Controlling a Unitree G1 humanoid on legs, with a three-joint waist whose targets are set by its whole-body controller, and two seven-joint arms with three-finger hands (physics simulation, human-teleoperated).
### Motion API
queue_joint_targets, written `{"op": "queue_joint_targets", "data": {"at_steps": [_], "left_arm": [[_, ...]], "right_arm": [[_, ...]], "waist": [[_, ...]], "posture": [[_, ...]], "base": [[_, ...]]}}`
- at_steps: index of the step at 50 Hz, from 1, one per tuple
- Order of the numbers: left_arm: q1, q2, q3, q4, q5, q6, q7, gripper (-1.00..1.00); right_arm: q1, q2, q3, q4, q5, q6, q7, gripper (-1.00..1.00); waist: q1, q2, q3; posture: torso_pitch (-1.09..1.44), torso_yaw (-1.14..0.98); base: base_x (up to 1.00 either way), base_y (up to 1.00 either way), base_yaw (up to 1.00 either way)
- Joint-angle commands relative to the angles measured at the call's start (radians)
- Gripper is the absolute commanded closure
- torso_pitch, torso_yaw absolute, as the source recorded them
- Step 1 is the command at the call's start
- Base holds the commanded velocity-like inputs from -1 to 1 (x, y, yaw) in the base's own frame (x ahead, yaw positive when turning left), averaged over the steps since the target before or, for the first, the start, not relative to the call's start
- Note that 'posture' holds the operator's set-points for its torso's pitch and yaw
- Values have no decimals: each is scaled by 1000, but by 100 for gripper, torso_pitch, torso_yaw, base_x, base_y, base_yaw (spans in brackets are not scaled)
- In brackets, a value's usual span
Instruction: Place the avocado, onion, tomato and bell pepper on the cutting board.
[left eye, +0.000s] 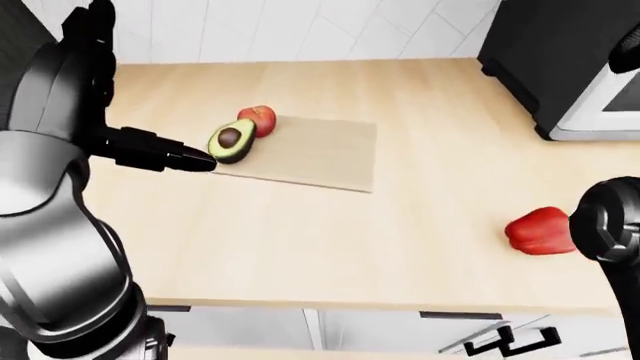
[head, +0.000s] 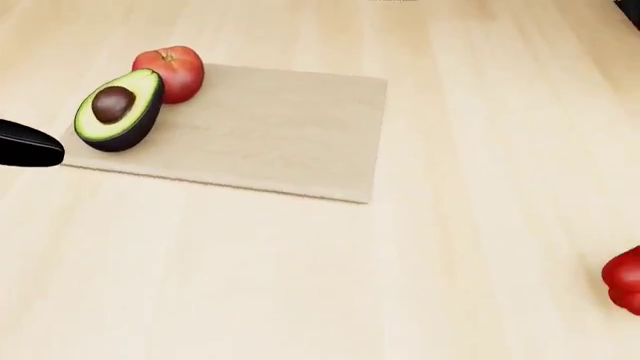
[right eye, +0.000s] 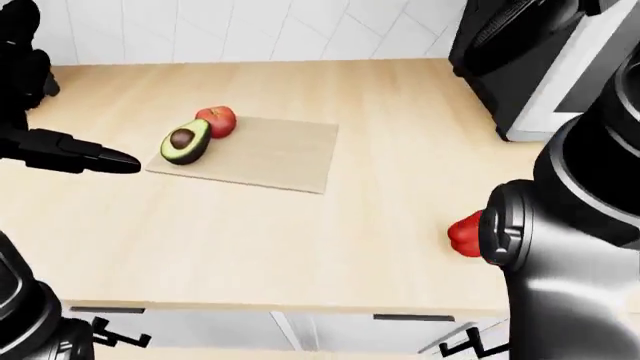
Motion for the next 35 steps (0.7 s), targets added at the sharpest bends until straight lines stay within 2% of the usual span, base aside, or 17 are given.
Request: {"op": "queue_joint_targets", "data": {"at_steps": [1, 8, 9, 14, 18, 27, 29, 30, 35], "left_arm": [[-27, 14, 14, -19, 9, -24, 14, -100], [-17, 14, 18, -26, 5, -26, 16, -100], [-28, 50, 24, -57, 15, 13, -15, -100], [-27, 49, 22, -65, 19, 21, -17, -100], [-21, 50, 23, -72, 22, 23, -17, -100], [-9, 50, 32, -90, 15, 36, -14, -100], [-10, 54, 32, -91, 15, 40, -15, -100], [-7, 55, 32, -95, 15, 42, -15, -100], [-6, 49, 29, -94, 14, 44, -7, -100]], "right_arm": [[-21, -30, 8, -15, 23, 24, 0, -100], [31, -130, 44, -77, 95, 106, 0, -100], [100, -175, 37, -131, 115, 148, 0, -100], [177, -240, 39, -214, 145, 238, 0, -100], [216, -239, 29, -246, 141, 260, 0, -100], [392, -81, -6, -356, 23, 258, 0, -100], [419, -171, -21, -390, 101, 319, 0, -100], [432, -188, -23, -404, 114, 340, 0, -100], [527, -160, -62, -456, 91, 338, 0, -100]], "waist": [[-5, -2, -29], [-45, 0, -29], [-48, 0, -29], [-55, -9, -31], [-54, -9, -32], [-50, -17, -39], [-48, -19, -42], [-45, -22, -44], [-41, -25, -43]], "posture": [[0, 0], [0, 0], [0, 0], [0, 0], [0, 0], [0, 0], [0, 0], [0, 0], [0, 0]], "base": [[0, 0, 0], [0, 0, 0], [0, 0, 0], [0, 0, 0], [0, 0, 0], [0, 0, 0], [0, 0, 0], [0, 0, 0], [0, 0, 0]]}}
